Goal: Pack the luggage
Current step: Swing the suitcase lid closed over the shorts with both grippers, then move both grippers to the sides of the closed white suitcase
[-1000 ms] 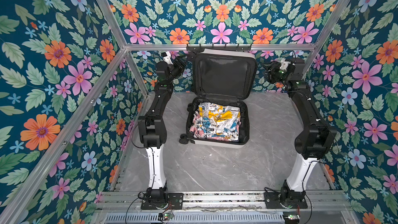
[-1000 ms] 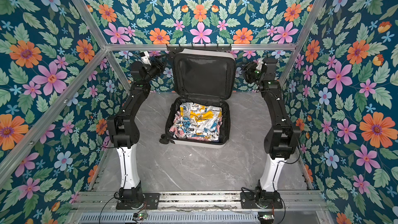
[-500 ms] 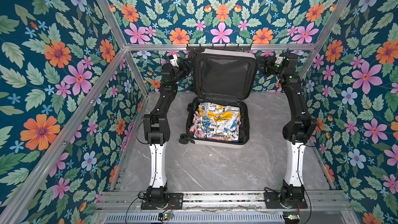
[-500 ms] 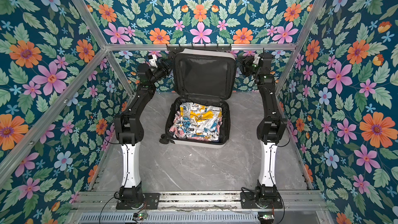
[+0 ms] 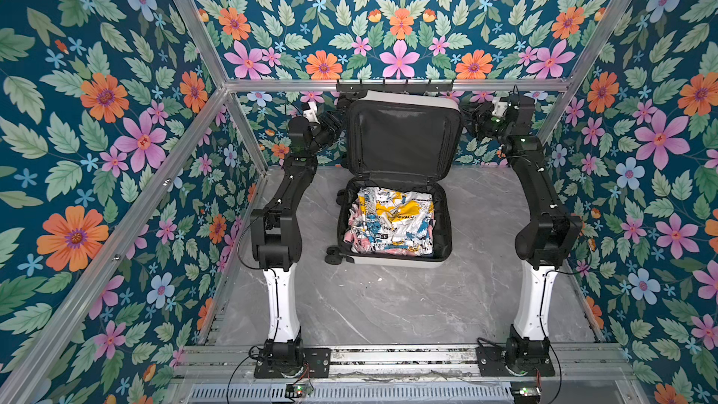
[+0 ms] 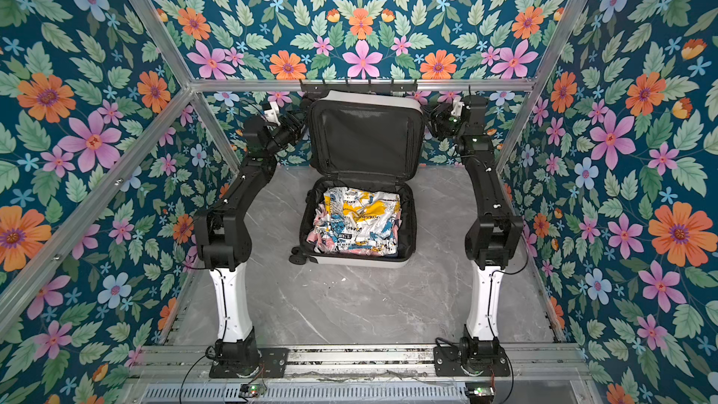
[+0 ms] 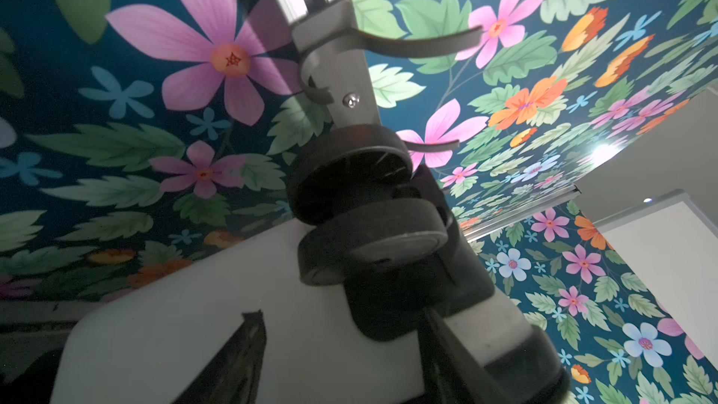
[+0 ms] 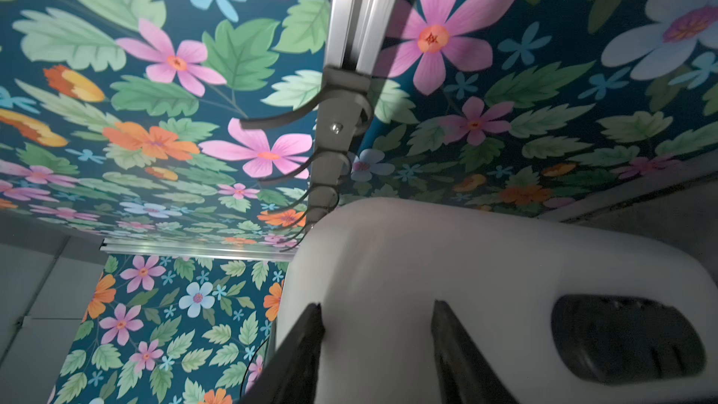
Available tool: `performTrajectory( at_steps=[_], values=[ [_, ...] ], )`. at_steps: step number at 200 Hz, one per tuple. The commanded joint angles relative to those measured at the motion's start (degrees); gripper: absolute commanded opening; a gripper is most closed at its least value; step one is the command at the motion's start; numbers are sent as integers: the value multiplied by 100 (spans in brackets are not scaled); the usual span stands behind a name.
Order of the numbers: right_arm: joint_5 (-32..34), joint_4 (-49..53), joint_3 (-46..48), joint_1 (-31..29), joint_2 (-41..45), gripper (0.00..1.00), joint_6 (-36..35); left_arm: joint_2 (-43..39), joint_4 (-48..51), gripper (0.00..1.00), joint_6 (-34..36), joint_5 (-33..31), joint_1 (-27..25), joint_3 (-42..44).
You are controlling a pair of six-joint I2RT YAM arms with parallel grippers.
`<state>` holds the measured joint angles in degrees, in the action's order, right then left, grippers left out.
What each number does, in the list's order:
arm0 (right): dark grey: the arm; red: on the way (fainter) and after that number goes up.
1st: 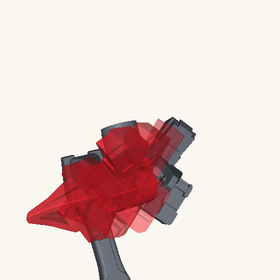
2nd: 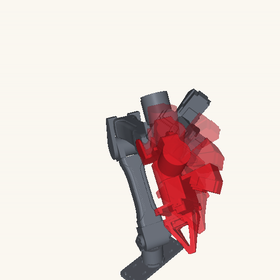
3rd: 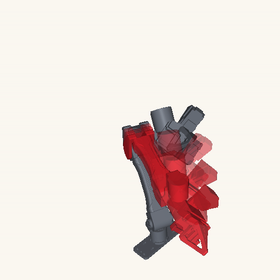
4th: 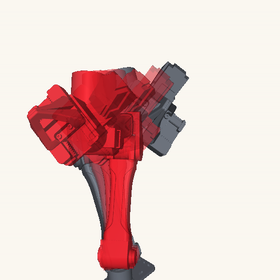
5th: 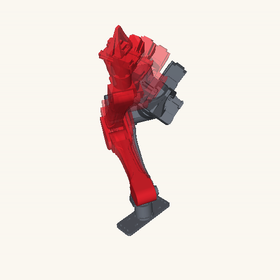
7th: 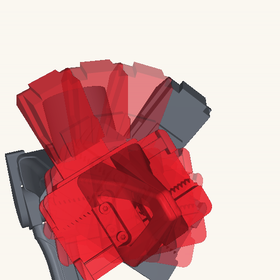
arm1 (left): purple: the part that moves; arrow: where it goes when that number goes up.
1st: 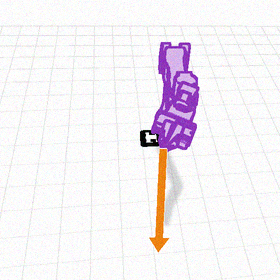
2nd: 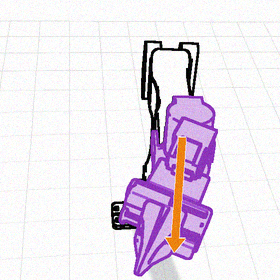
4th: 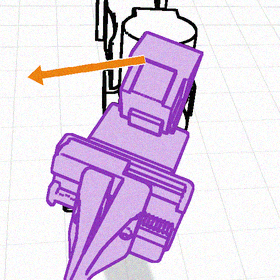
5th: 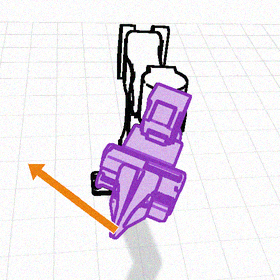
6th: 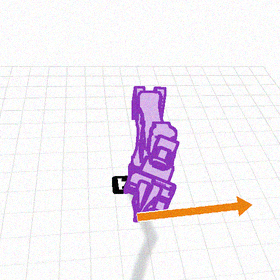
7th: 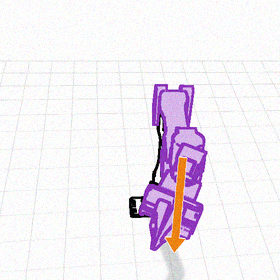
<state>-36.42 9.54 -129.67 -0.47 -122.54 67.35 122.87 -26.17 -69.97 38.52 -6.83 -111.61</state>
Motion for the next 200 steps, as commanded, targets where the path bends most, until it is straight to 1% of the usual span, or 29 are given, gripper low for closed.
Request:
performTrajectory(
  at_steps=[1,22,36,42,48,53,57,67,75,80,86,103,126,144,155,172,186,200],
  values=[
    [-577,-282,1077,-129,667,46,-157,-687,-439,63,349,437,-102,783],
    [-468,-471,2212,-112,1522,46,-285,-1578,-283,59,502,282,-106,1985],
    [-470,-618,3015,-88,2134,46,-377,-2352,-218,58,552,209,-116,2929],
    [-479,-557,3340,-71,2413,46,-469,-2753,6,56,648,154,-109,3299],
    [-463,-434,3661,-47,2671,46,-610,-3156,443,56,877,17,-110,3610],
    [-402,-270,3935,-22,3057,46,-748,-3507,1113,57,1141,-183,-100,3822],
    [-318,-24,4230,3,3316,48,-892,-3781,1689,59,1362,-394,-99,3953],
    [-144,490,4601,76,3724,53,-1139,-4383,3320,65,1807,-1241,-72,4198],
    [-29,891,4901,173,4038,56,-1338,-4734,4478,67,1888,-1895,24,4376],
    [51,1107,5070,231,4208,57,-1448,-4939,5066,69,1871,-2170,127,4498],
    [126,1359,5213,281,4368,58,-1599,-5158,5463,70,1856,-2259,287,4713],
    [339,2045,5413,311,4638,59,-2075,-5639,5803,70,1973,-2352,660,5165],
    [445,2479,5602,312,4829,59,-2387,-5726,6072,70,2175,-2380,838,5061],
    [440,2649,5763,285,4952,58,-2585,-5544,6116,70,2331,-2317,885,4902],
    [470,2812,5874,220,5025,57,-2741,-5385,6083,68,2396,-2180,903,4839],
    [669,3046,6167,-49,5120,55,-2956,-5133,5835,67,2435,-1857,898,4862],
    [842,3153,6511,-402,5161,53,-2992,-4816,5654,67,2513,-1584,900,4852],
    [975,3158,6916,-729,5219,50,-2918,-4450,5623,63,2645,-1260,878,4767]
  ],
)
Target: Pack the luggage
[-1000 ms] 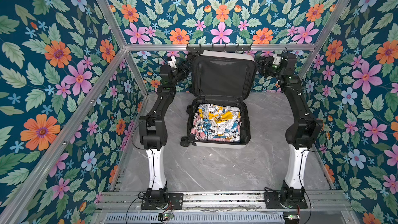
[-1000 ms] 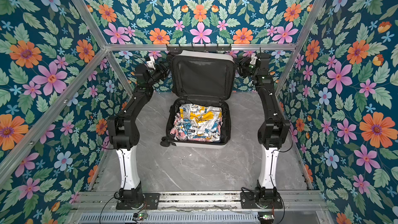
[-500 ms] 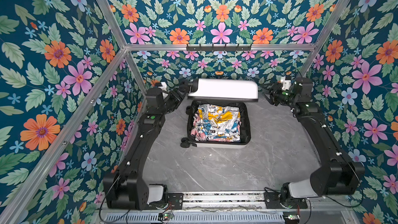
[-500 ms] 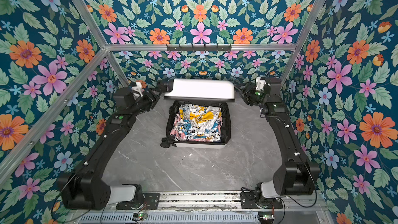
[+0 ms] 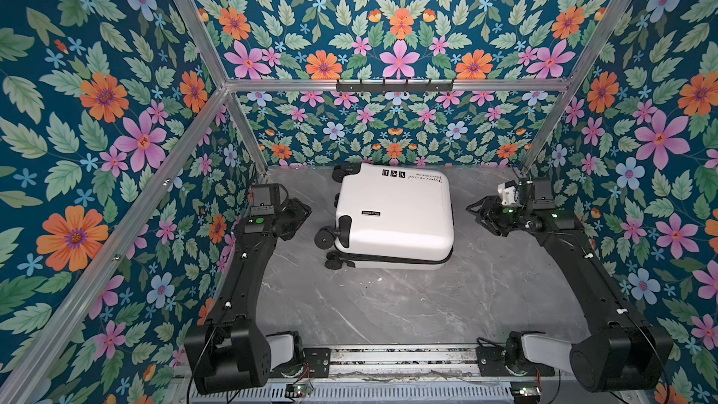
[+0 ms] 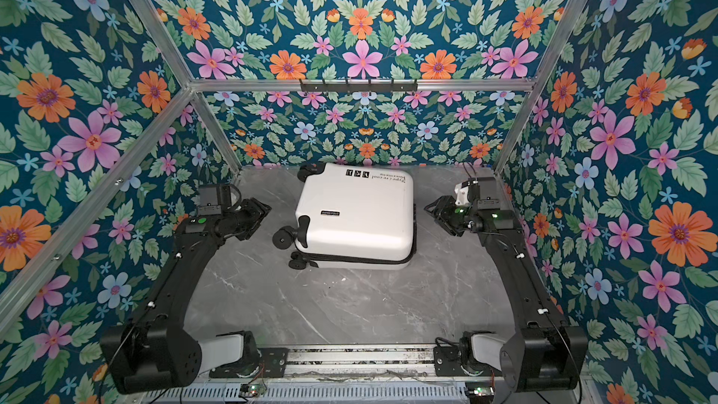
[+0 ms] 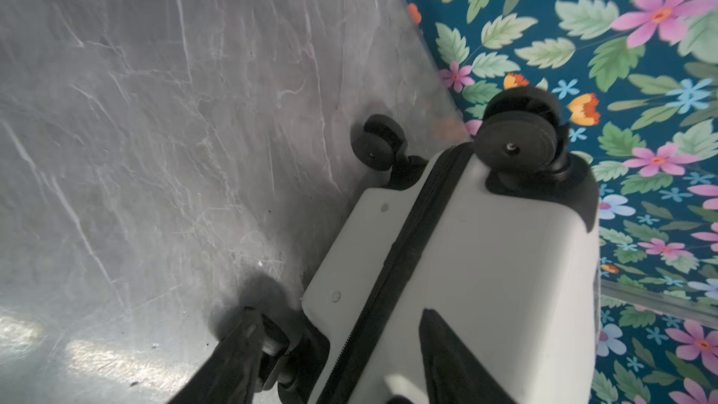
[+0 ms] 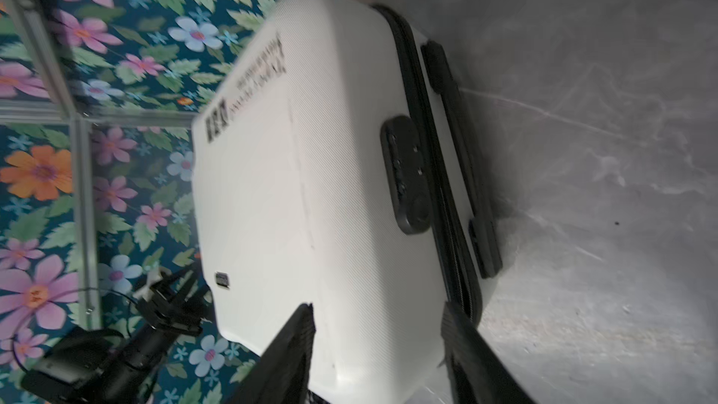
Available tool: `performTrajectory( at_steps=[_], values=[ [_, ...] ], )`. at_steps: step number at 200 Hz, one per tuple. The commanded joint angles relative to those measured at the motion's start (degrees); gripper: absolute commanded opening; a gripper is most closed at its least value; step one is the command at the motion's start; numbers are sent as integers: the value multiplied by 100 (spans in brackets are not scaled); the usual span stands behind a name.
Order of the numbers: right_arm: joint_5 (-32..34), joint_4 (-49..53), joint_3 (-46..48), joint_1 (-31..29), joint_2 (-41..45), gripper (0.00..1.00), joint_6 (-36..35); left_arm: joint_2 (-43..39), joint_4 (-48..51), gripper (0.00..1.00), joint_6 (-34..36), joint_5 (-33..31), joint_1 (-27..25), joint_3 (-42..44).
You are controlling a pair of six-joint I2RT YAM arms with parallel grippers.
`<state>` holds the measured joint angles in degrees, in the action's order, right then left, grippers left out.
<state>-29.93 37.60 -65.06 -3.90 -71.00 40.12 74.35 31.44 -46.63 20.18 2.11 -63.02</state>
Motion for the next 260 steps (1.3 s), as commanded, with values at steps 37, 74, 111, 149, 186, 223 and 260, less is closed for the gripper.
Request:
performTrajectory(
  at_steps=[37,74,111,149,186,223,260],
  values=[
    [401,156,1564,-572,766,34,184,1011,-23,59,728,899,-376,-305],
    [445,275,2084,-568,608,31,105,1048,268,56,1083,974,-1228,-333],
    [828,589,1340,-494,-569,44,-82,664,483,54,1175,880,-2002,-20],
    [469,395,544,85,-1496,47,-244,189,286,53,1157,991,-2487,379],
    [436,737,-669,276,-2668,47,-769,153,-295,54,901,1049,-3137,522],
    [259,852,-1668,307,-3693,47,-760,523,-354,57,1123,1257,-3832,140],
    [-21,699,-1538,459,-3578,49,-671,168,737,58,2059,1305,-2614,-516]
  ],
)
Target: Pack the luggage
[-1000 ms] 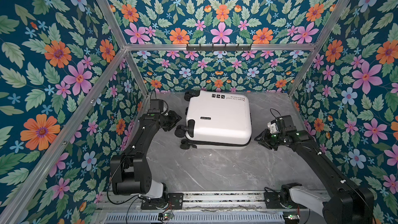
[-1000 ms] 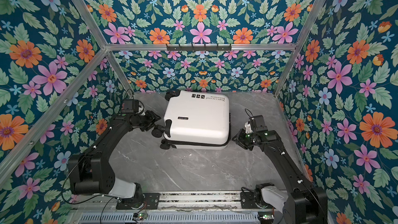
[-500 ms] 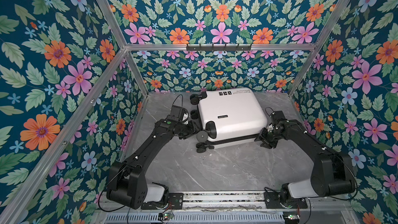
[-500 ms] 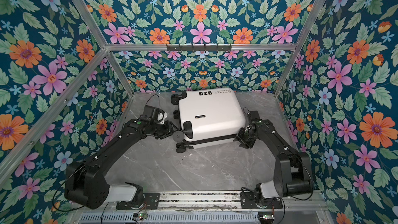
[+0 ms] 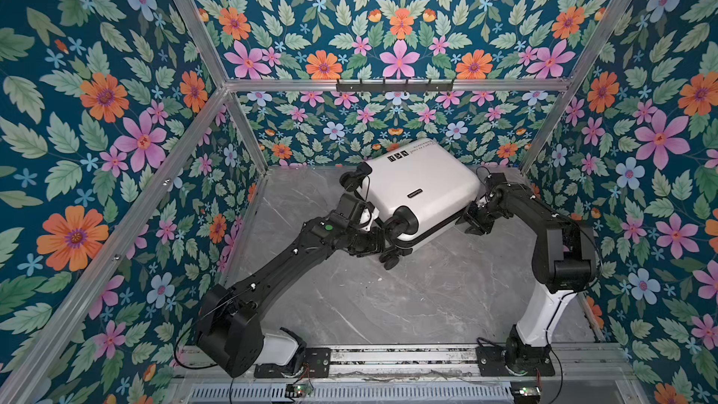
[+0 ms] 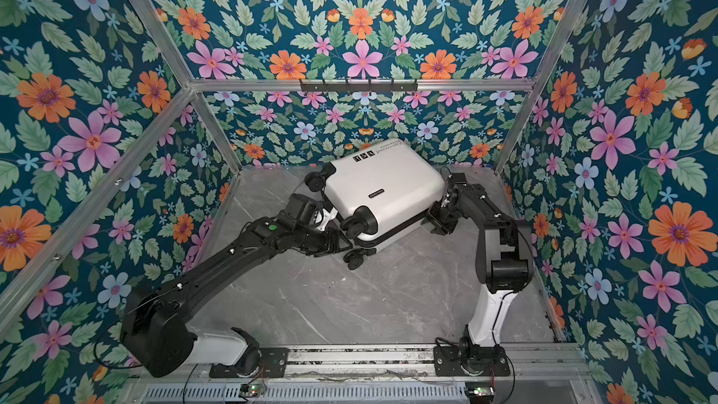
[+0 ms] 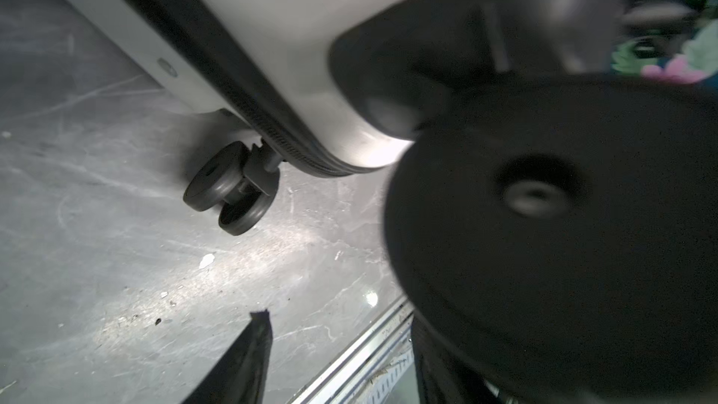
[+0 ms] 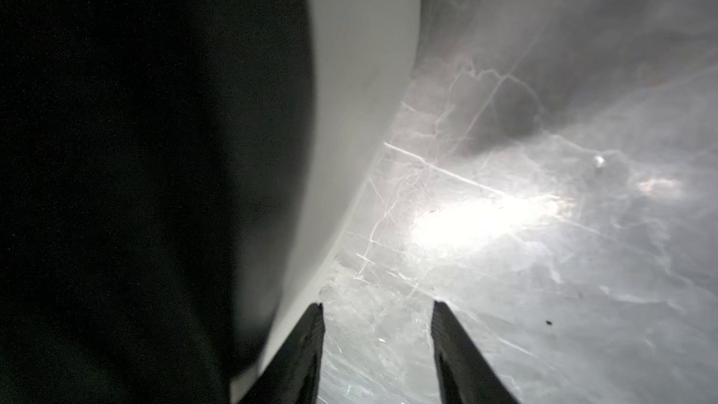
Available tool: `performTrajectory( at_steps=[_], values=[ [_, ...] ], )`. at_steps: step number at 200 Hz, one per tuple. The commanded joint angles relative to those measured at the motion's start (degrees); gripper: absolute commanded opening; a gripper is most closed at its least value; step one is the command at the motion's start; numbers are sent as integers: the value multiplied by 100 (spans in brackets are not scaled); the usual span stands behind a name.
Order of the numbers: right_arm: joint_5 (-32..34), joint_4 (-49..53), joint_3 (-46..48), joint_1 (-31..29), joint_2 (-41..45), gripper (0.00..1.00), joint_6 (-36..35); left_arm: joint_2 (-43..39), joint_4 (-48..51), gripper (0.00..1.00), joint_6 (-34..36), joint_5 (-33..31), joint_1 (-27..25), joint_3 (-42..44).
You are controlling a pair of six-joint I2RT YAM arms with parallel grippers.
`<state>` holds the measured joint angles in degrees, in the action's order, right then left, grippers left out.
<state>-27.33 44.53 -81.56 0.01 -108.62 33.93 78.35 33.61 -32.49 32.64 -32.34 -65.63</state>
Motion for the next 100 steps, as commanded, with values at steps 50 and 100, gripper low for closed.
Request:
performTrajectory(
  at_steps=[50,100],
  values=[
    [-597,-448,1272,80,1007,42,196,674,274,50,751,-600,2561,-1731],
    [-637,-592,1714,45,1316,41,432,3131,78,45,840,-620,2903,-3890]
  ],
)
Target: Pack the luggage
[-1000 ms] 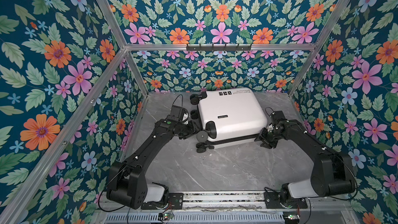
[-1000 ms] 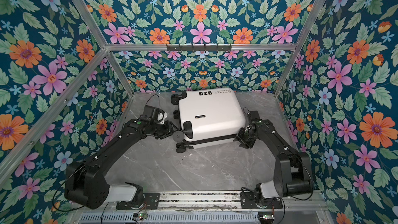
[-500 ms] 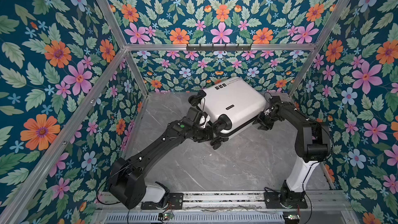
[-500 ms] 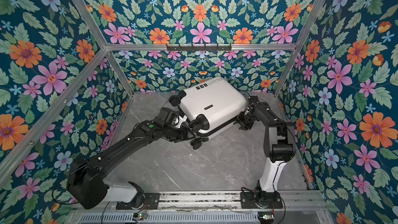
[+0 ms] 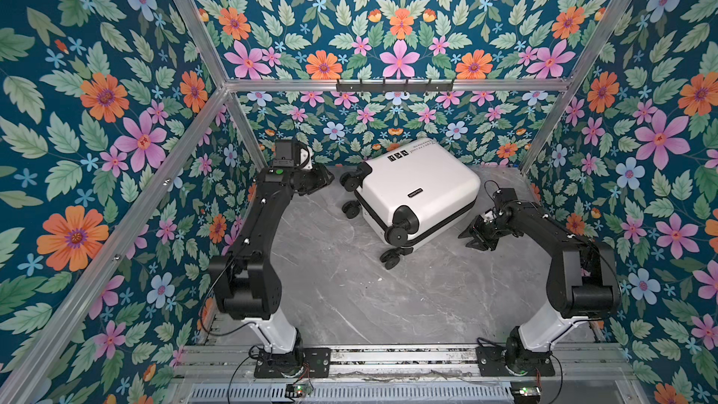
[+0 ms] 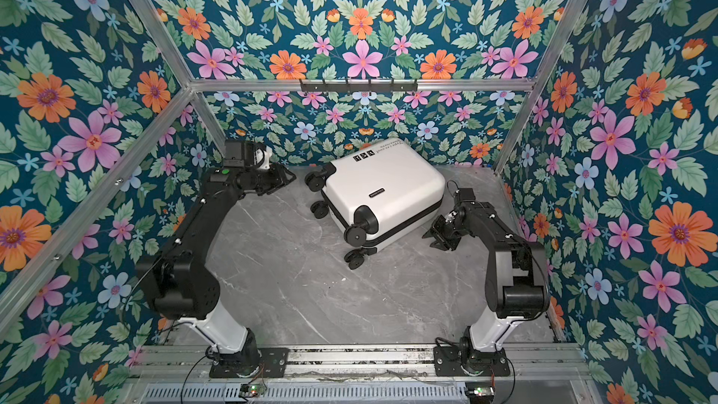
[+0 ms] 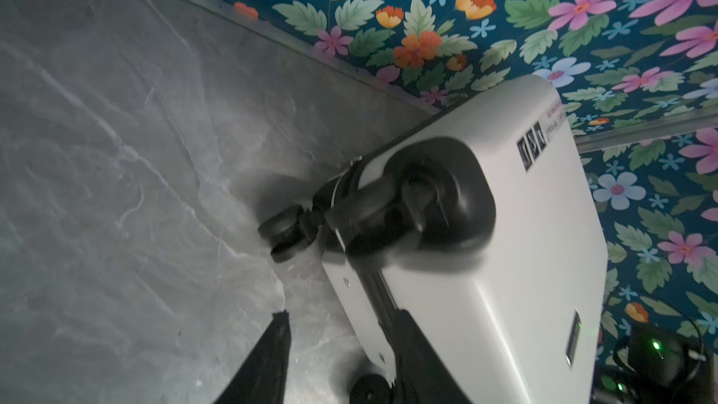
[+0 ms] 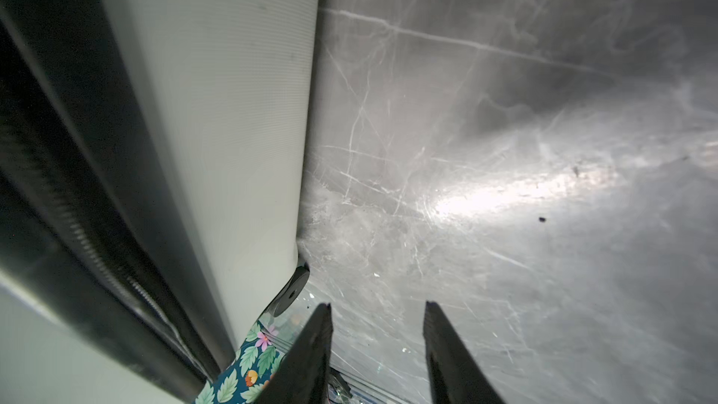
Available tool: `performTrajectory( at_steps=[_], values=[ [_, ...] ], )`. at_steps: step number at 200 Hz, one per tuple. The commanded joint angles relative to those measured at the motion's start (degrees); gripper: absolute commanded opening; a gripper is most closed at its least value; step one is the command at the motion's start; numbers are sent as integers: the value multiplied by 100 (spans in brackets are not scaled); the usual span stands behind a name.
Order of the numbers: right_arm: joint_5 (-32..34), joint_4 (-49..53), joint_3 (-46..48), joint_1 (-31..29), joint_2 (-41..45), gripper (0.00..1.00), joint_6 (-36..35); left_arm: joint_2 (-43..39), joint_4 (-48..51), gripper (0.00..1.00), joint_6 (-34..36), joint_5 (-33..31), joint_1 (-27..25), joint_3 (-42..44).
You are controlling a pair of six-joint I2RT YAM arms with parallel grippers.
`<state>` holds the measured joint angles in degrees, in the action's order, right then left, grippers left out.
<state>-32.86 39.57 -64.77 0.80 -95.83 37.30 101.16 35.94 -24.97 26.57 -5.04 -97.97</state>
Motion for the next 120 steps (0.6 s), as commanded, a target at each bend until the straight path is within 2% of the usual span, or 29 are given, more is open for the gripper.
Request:
performTrajectory(
  at_steps=[1,31,47,87,120],
  values=[
    [-82,-89,35,-35,33,42,95,899,-170,45,84,6,185,-685],
    [38,54,-117,-142,-8,42,26,2128,-331,44,264,679,167,-1883],
    [95,53,-212,-141,-90,44,74,2392,-316,43,499,1048,103,-2139],
    [323,235,-823,-68,-590,48,134,2325,-249,43,1009,1641,-147,-1707],
    [332,255,-1233,265,-948,50,234,1794,-334,42,1276,1815,-377,-752]
  ],
)
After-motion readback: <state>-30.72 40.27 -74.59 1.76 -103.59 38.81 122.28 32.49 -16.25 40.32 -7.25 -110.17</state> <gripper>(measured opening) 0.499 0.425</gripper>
